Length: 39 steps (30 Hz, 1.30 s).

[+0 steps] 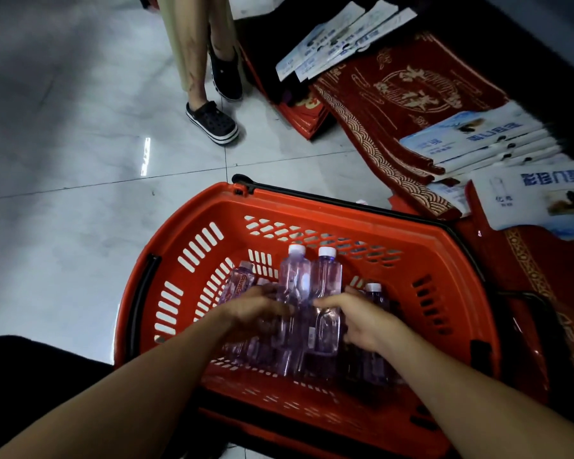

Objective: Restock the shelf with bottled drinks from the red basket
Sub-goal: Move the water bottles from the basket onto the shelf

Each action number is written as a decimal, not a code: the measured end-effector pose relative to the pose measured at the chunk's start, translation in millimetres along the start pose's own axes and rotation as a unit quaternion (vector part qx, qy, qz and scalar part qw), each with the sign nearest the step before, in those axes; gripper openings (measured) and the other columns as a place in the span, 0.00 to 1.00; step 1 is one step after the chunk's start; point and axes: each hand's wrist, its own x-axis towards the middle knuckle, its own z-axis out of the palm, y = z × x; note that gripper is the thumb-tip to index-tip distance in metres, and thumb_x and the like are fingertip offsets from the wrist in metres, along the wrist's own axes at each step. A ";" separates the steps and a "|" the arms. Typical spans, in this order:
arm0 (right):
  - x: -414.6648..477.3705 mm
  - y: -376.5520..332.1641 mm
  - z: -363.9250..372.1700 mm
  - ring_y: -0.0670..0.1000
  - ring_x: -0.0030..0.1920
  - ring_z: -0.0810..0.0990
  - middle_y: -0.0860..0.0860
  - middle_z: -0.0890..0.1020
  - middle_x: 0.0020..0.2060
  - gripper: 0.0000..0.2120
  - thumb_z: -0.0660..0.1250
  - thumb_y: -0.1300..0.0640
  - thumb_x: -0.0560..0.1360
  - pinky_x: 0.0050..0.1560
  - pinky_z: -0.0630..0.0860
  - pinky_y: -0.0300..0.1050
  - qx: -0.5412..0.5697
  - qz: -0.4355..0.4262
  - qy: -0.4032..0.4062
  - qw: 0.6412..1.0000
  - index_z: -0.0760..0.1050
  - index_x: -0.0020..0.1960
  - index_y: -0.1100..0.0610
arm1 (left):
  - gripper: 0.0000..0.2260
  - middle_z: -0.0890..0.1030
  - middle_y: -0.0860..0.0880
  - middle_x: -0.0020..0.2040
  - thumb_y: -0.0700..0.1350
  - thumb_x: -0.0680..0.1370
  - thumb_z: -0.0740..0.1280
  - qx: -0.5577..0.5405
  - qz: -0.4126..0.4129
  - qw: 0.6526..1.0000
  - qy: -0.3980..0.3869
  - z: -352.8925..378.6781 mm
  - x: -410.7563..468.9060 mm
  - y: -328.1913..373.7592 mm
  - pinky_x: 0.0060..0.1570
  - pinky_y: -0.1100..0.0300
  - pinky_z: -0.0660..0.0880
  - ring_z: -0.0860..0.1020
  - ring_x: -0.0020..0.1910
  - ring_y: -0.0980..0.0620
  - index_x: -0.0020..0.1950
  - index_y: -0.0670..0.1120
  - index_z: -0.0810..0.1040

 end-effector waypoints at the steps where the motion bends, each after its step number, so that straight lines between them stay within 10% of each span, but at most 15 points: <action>1: -5.4 -2.6 0.6 0.50 0.49 0.80 0.50 0.83 0.50 0.17 0.73 0.63 0.71 0.50 0.75 0.50 0.002 -0.011 -0.007 1.000 0.75 0.58 0.54 | 0.29 0.81 0.42 0.60 0.37 0.67 0.74 -0.022 0.015 1.000 -0.002 0.0 -3.5 4.2 0.51 0.47 0.76 0.79 0.60 0.42 0.68 0.44 0.71; 6: -32.2 -19.3 7.1 0.52 0.48 0.81 0.53 0.82 0.57 0.38 0.80 0.61 0.64 0.34 0.78 0.47 0.043 -0.078 -0.036 0.995 0.68 0.71 0.55 | 0.22 0.80 0.38 0.61 0.38 0.72 0.73 -0.055 0.100 0.993 -0.031 11.2 -33.8 31.5 0.58 0.43 0.76 0.79 0.59 0.39 0.65 0.40 0.75; 9: -51.6 -37.1 9.9 0.57 0.58 0.78 0.57 0.78 0.65 0.53 0.84 0.58 0.51 0.51 0.80 0.59 0.074 -0.136 -0.046 0.987 0.66 0.73 0.55 | 0.21 0.80 0.36 0.60 0.34 0.72 0.71 -0.061 0.152 0.986 -0.029 23.6 -58.3 49.3 0.56 0.43 0.78 0.80 0.56 0.38 0.64 0.38 0.75; 14: -112.4 -70.0 8.5 0.60 0.58 0.81 0.60 0.83 0.58 0.24 0.72 0.64 0.69 0.65 0.72 0.65 0.089 -0.233 -0.081 0.965 0.75 0.65 0.59 | 0.22 0.81 0.38 0.59 0.33 0.73 0.69 -0.071 0.234 0.969 -0.020 48.0 -97.8 82.9 0.60 0.42 0.75 0.80 0.59 0.41 0.67 0.38 0.72; 18: -151.6 -81.9 12.2 0.57 0.68 0.74 0.54 0.76 0.67 0.54 0.85 0.44 0.51 0.71 0.67 0.62 0.041 -0.306 -0.025 0.951 0.66 0.72 0.53 | 0.22 0.77 0.34 0.62 0.40 0.74 0.70 -0.061 0.275 0.959 -0.039 83.0 -139.4 101.2 0.51 0.42 0.78 0.79 0.57 0.38 0.66 0.36 0.70; 23: -217.7 -86.2 1.4 0.54 0.58 0.82 0.52 0.85 0.51 0.28 0.80 0.60 0.63 0.66 0.73 0.57 0.029 -0.371 -0.024 0.928 0.73 0.60 0.55 | 0.30 0.81 0.37 0.58 0.42 0.66 0.79 -0.048 0.327 0.942 -0.051 129.4 -180.1 116.9 0.49 0.42 0.80 0.81 0.55 0.38 0.65 0.41 0.72; 28: -263.1 -99.3 -18.5 0.58 0.62 0.78 0.54 0.83 0.58 0.49 0.84 0.43 0.47 0.67 0.70 0.63 0.114 -0.435 0.042 0.892 0.74 0.65 0.56 | 0.42 0.84 0.40 0.50 0.43 0.47 0.85 -0.038 0.381 0.919 -0.089 158.2 -197.0 158.1 0.51 0.41 0.80 0.83 0.49 0.42 0.58 0.38 0.77; 32: -291.3 -85.5 -37.4 0.57 0.61 0.80 0.54 0.83 0.56 0.39 0.83 0.41 0.53 0.68 0.71 0.61 0.112 -0.468 0.075 0.873 0.76 0.59 0.54 | 0.41 0.75 0.30 0.62 0.39 0.55 0.81 0.004 0.398 0.908 -0.135 196.7 -203.9 178.6 0.67 0.36 0.67 0.74 0.61 0.35 0.65 0.31 0.72; 39: -338.7 -48.3 -114.2 0.55 0.53 0.85 0.55 0.86 0.51 0.22 0.78 0.61 0.67 0.59 0.78 0.61 0.145 -0.532 0.206 0.809 0.78 0.59 0.56 | 0.27 0.84 0.38 0.53 0.39 0.62 0.79 0.072 0.409 0.885 -0.210 305.3 -183.2 187.0 0.44 0.53 0.81 0.84 0.47 0.44 0.61 0.40 0.79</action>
